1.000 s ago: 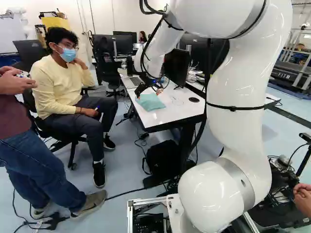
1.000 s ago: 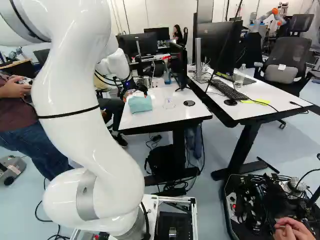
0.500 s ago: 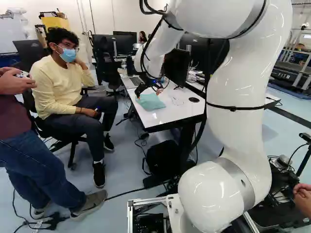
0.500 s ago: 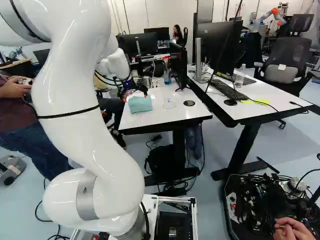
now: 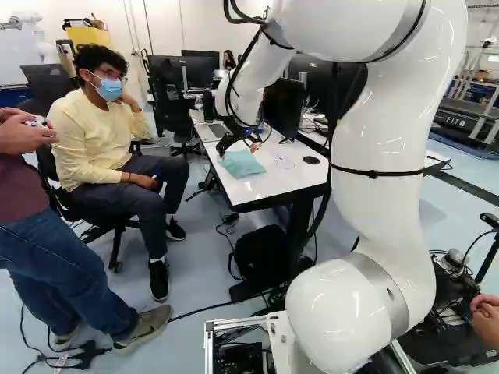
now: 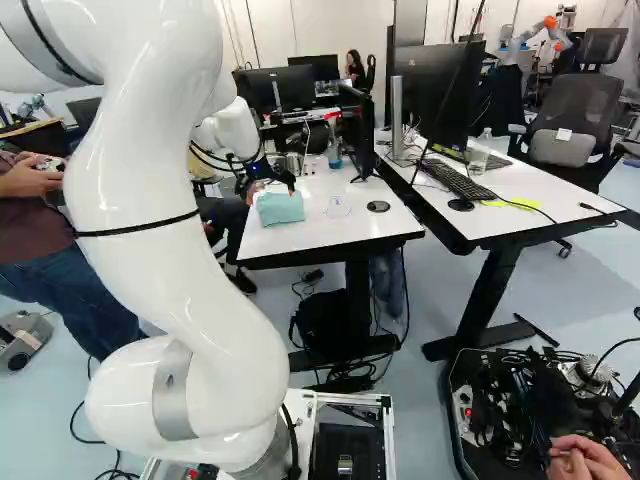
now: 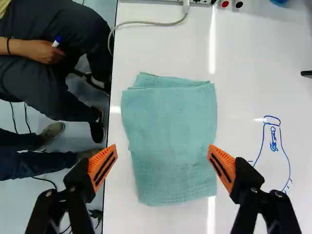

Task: Clean the table with the green towel

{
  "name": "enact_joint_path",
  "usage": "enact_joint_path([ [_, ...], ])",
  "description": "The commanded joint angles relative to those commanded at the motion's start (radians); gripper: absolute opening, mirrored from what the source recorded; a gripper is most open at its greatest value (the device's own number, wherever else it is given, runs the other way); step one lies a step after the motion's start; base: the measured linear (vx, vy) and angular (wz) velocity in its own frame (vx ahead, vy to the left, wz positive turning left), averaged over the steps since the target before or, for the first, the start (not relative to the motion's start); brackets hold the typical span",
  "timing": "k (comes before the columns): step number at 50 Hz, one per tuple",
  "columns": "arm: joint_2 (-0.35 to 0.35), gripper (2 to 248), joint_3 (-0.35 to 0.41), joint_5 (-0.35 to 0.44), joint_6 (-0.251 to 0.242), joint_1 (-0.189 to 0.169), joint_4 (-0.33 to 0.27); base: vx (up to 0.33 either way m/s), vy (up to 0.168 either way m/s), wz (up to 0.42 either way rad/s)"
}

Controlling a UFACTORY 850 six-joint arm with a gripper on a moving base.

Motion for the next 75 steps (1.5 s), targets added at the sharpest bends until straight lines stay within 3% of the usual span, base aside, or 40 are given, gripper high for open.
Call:
enact_joint_path([
  [75,0.0,247,0.0,0.0,0.0,0.0,0.0,0.0,0.0,0.0],
])
